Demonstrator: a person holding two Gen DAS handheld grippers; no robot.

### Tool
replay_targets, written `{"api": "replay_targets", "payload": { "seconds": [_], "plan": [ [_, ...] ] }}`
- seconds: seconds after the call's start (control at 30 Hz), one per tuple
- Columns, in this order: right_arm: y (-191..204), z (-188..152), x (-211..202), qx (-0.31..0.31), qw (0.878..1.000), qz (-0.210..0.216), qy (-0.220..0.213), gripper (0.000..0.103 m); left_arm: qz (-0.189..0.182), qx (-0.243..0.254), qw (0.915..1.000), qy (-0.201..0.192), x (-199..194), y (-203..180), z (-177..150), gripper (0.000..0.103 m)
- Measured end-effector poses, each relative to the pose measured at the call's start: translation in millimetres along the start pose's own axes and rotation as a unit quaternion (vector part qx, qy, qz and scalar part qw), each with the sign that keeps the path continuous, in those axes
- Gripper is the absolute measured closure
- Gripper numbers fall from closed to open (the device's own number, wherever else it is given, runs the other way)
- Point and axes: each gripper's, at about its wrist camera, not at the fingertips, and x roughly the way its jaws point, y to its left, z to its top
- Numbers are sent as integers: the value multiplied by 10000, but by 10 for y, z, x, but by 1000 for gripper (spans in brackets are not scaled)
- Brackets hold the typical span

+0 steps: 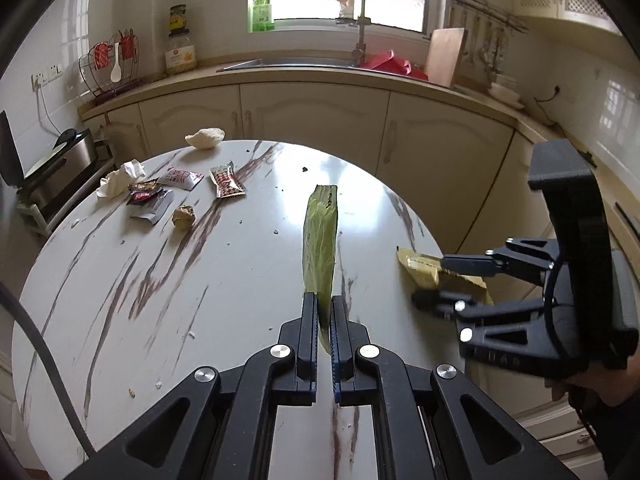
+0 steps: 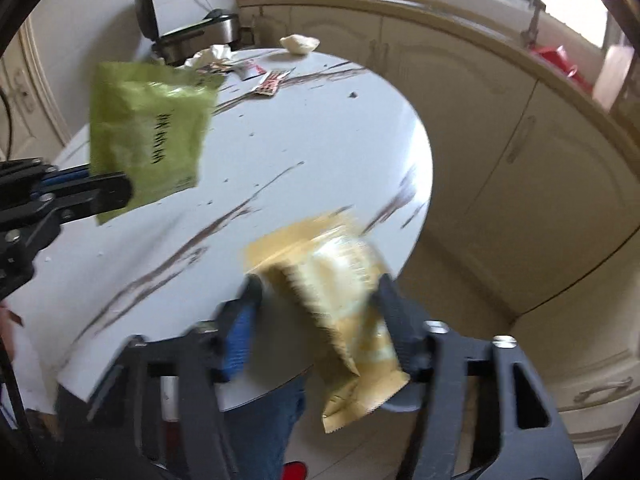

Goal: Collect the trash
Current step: 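Carry the green packet and gold wrapper to the blue bin with both grippers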

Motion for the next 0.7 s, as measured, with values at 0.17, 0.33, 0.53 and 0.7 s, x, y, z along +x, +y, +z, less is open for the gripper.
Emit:
{"api": "replay_targets", "payload": {
  "seconds": [0.17, 0.33, 0.53, 0.7],
  "plan": [
    [-2, 61, -36, -12, 9998, 159, -75, 78, -60, -8, 10000, -39, -57, 10, -18, 101],
    [-176, 90, -144, 465, 9964, 630, -310, 88, -77, 37, 9999, -69, -100, 9, -17, 101],
    [-280, 86, -192, 730, 9916, 985, -418, 90, -140, 79, 9998, -74, -72, -50, 26, 101],
    [-393, 65, -233, 925, 9881, 1121, -511, 90, -208, 192, 9996, -57, -24, -173, 88, 101]
  ]
}}
